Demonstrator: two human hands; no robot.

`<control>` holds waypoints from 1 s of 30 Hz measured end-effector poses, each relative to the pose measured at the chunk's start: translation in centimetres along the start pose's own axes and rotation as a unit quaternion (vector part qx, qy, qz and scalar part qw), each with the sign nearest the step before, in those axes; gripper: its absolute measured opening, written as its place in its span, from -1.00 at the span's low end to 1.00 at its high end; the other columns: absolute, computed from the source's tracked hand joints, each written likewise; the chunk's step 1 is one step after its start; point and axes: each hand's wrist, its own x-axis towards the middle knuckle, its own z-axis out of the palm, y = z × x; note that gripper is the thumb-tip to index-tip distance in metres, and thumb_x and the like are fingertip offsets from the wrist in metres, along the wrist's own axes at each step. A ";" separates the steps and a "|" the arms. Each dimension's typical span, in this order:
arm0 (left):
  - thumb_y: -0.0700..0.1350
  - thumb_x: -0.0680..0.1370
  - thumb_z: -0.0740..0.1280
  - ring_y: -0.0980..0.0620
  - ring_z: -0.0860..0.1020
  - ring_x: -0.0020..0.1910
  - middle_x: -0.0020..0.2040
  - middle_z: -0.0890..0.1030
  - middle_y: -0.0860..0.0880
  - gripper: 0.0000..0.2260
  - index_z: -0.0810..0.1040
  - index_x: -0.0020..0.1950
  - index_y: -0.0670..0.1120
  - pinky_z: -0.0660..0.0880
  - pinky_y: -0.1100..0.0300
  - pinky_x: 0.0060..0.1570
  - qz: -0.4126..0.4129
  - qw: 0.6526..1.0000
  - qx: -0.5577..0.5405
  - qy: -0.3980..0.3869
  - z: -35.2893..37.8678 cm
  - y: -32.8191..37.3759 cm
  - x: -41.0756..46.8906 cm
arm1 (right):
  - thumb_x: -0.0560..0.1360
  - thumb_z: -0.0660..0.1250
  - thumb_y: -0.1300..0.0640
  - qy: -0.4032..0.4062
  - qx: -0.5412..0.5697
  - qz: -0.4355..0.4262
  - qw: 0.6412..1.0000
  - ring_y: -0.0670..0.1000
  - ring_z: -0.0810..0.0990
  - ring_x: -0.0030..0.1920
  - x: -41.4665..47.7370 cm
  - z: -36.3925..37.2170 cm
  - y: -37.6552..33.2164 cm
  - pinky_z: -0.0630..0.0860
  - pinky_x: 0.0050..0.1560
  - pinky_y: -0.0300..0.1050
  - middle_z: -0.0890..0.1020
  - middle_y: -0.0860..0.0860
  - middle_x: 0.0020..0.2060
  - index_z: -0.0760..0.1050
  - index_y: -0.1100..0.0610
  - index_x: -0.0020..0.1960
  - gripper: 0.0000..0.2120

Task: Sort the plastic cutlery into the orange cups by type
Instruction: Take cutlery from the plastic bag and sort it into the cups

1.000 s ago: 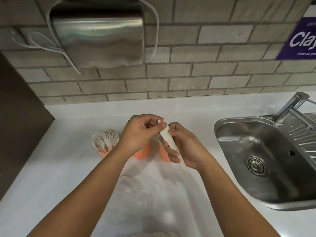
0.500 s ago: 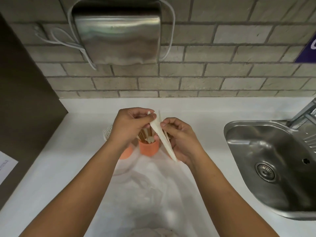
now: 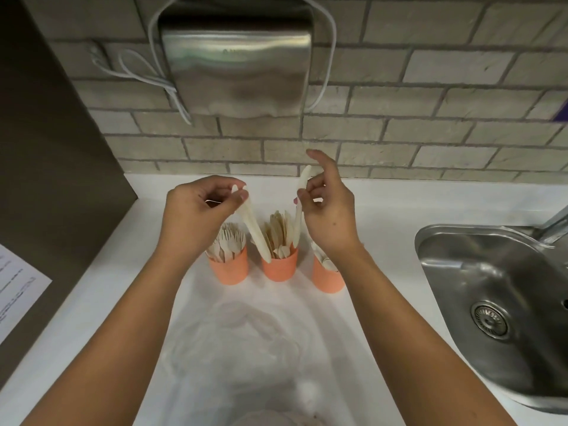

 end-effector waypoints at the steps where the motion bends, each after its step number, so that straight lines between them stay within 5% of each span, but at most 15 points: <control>1: -0.12 0.54 0.54 0.20 0.67 -0.20 -0.18 0.73 0.18 -0.89 0.75 0.01 0.09 0.53 0.42 -0.15 0.007 1.000 0.011 0.002 0.1 0.0 -0.2 | 0.56 0.32 0.38 -0.003 -0.012 -0.014 1.000 -0.05 0.67 -0.15 0.1 0.2 0.2 0.59 -0.07 -0.25 0.56 -0.03 -0.19 0.40 -0.12 0.42 -0.43; 6: -0.12 0.53 0.55 0.20 0.68 -0.15 -0.15 0.74 0.19 -0.90 0.77 0.02 0.05 0.59 0.34 -0.05 0.023 0.999 0.025 -0.005 0.5 -0.3 -0.6 | 0.58 0.32 0.36 0.004 -0.036 -0.049 0.998 -0.06 0.65 -0.13 -0.2 1.2 1.2 0.61 -0.05 -0.14 0.60 -0.04 -0.19 0.51 0.04 0.30 -0.63; 16: -0.15 0.53 0.54 0.22 0.66 -0.19 -0.21 0.69 0.30 -0.89 0.78 0.03 0.01 0.57 0.38 -0.09 0.047 0.998 0.039 -0.020 1.4 -0.5 -0.8 | 0.59 0.34 0.30 -0.004 -0.075 -0.029 0.997 -0.05 0.64 -0.14 -1.1 2.3 3.0 0.62 -0.05 -0.11 0.63 -0.03 -0.21 0.45 -0.03 0.24 -0.68; 20: -0.15 0.53 0.55 0.23 0.65 -0.19 -0.22 0.68 0.28 -0.89 0.78 0.04 0.00 0.52 0.43 -0.13 0.059 0.997 0.047 -0.022 1.6 -0.6 -0.7 | 0.59 0.36 0.26 -0.072 -0.118 -0.025 0.990 0.03 0.66 -0.18 -1.2 2.5 4.4 0.63 -0.06 0.00 0.66 0.01 -0.23 0.54 0.09 0.10 -0.87; 24: -0.14 0.55 0.53 0.23 0.67 -0.11 -0.11 0.73 0.17 -0.89 0.77 0.05 0.01 0.54 0.42 -0.09 0.065 0.996 0.061 -0.019 1.6 -0.7 -0.4 | 0.59 0.39 0.12 -0.145 -0.224 -0.039 0.963 0.13 0.56 0.17 -1.8 2.8 4.9 0.35 0.17 -0.24 0.67 0.07 0.06 0.69 0.19 -0.12 -0.81; 27: -0.13 0.56 0.51 0.18 0.68 -0.08 -0.08 0.75 0.13 -0.89 0.77 0.06 0.00 0.57 0.34 -0.05 0.064 0.996 0.066 -0.023 1.6 -0.9 -0.2 | 0.52 0.41 0.18 -0.057 -0.113 -0.054 0.990 0.01 0.60 0.12 -1.8 2.3 3.2 0.52 0.11 -0.16 0.65 -0.01 0.03 0.71 0.12 -0.06 -0.91; 30: -0.13 0.56 0.51 0.17 0.68 -0.09 -0.10 0.74 0.12 -0.90 0.77 0.05 0.00 0.57 0.33 -0.05 0.061 0.996 0.059 -0.031 1.9 -0.9 -0.1 | 0.54 0.40 0.18 -0.159 -0.001 0.018 0.987 -0.08 0.66 0.02 -1.6 1.6 1.2 0.61 0.09 -0.12 0.68 -0.07 -0.01 0.67 0.07 0.12 -0.82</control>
